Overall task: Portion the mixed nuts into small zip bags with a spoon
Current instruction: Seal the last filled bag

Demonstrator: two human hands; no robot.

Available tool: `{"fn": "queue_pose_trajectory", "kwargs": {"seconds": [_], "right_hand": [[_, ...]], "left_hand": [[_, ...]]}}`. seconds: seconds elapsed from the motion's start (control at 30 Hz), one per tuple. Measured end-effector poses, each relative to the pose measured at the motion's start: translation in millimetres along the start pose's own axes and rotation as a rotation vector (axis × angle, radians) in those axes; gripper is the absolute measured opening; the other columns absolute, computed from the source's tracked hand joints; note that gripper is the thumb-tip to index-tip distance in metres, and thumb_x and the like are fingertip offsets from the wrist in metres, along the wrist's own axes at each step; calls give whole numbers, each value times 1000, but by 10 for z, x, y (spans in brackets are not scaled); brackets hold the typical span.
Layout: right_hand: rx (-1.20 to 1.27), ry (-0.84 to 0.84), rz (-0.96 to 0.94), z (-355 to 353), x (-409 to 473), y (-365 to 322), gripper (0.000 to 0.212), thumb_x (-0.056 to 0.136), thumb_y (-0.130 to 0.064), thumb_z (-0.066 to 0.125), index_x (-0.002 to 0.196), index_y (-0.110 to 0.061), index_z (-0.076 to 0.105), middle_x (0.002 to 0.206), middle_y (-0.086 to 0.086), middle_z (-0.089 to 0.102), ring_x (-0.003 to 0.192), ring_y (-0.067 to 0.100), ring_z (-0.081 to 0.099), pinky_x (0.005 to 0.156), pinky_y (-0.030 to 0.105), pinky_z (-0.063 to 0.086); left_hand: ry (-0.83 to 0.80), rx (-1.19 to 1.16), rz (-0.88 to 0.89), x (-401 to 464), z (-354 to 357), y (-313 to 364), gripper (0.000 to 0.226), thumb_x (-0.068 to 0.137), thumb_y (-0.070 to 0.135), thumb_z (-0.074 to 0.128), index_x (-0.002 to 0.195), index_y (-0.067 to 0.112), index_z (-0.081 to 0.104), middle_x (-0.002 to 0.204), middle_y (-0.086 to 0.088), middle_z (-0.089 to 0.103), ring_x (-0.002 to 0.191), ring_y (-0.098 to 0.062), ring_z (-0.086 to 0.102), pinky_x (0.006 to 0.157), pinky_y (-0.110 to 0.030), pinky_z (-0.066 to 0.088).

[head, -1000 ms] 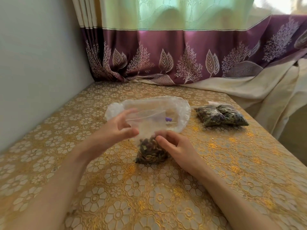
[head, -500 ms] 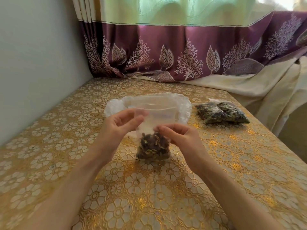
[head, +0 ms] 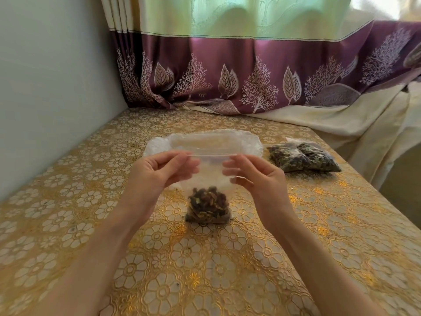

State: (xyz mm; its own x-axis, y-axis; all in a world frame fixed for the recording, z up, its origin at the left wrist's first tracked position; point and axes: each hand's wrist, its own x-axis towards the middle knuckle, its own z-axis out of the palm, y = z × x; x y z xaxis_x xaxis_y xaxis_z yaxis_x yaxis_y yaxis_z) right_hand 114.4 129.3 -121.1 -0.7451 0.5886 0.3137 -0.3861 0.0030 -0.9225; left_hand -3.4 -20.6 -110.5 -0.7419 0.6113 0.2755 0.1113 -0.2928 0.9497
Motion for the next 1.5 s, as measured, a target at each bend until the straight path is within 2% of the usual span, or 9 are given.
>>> {"fn": "queue_pose_trajectory", "kwargs": {"seconds": [0.07, 0.17, 0.33, 0.67, 0.93, 1.07, 1.23, 1.37, 1.5], "right_hand": [[-6, 14, -12, -9, 5, -15, 9, 84, -18, 64, 84, -15, 73, 77, 3, 73, 73, 15, 68, 64, 22, 53], [-54, 9, -52, -2, 8, -19, 12, 88, -10, 61, 86, -16, 72, 72, 0, 71, 70, 13, 66, 60, 20, 51], [-114, 37, -86, 15, 27, -37, 14, 88, -9, 61, 81, -15, 71, 69, -2, 71, 66, 6, 62, 57, 17, 47], [-184, 83, -151, 21, 44, -43, 15, 88, -8, 61, 77, -15, 68, 63, -9, 69, 57, -6, 57, 57, 7, 42], [-206, 16, -124, 24, 52, -34, 11, 91, -8, 57, 84, -13, 64, 71, -4, 65, 60, -5, 56, 58, 9, 42], [-230, -44, -104, 14, 40, -41, 5, 88, -13, 60, 85, -16, 63, 75, -4, 62, 60, -4, 53, 58, 10, 42], [-256, -37, -118, 19, 49, -52, 8, 87, -12, 62, 81, -17, 63, 73, -4, 61, 58, -4, 51, 57, 9, 40], [-278, -24, -119, 22, 42, -61, 11, 88, -13, 61, 79, -18, 62, 72, -4, 60, 64, 7, 50, 56, 13, 41], [-306, -48, -116, 37, 28, -82, 12, 91, -12, 57, 81, -18, 61, 71, -3, 56, 64, 13, 45, 54, 20, 37]], "left_hand": [[-9, -5, -15, 5, -23, 10, 29, 73, 19, 63, 98, 4, 68, 89, -14, 73, 85, -28, 70, 72, -28, 58], [-5, -28, -47, 13, -40, 20, 29, 71, 18, 65, 96, 3, 64, 89, -15, 73, 84, -28, 71, 69, -28, 58], [-15, -32, -60, 21, -78, 48, 25, 69, 18, 67, 88, 3, 63, 88, -17, 72, 83, -30, 71, 68, -30, 58], [-8, 44, -7, 15, -71, 89, 21, 72, 15, 64, 87, 1, 66, 84, -15, 73, 80, -29, 71, 68, -28, 58], [-17, 50, 7, -7, -31, 86, 30, 75, 18, 62, 96, -2, 63, 90, -14, 73, 86, -28, 70, 72, -30, 58], [-25, 65, 22, -17, -25, 94, 29, 73, 20, 64, 94, 0, 62, 88, -14, 73, 86, -27, 70, 71, -29, 58], [-24, 139, 67, -22, -17, 93, 26, 72, 23, 65, 89, 3, 63, 82, -12, 73, 82, -26, 71, 71, -27, 57], [-46, 226, 119, -20, -3, 90, 22, 76, 23, 62, 87, 3, 64, 82, -9, 73, 81, -22, 71, 69, -23, 56], [-79, 267, 122, -27, 19, 77, 21, 79, 24, 59, 89, 7, 64, 86, -6, 74, 81, -19, 71, 71, -24, 57]]}}
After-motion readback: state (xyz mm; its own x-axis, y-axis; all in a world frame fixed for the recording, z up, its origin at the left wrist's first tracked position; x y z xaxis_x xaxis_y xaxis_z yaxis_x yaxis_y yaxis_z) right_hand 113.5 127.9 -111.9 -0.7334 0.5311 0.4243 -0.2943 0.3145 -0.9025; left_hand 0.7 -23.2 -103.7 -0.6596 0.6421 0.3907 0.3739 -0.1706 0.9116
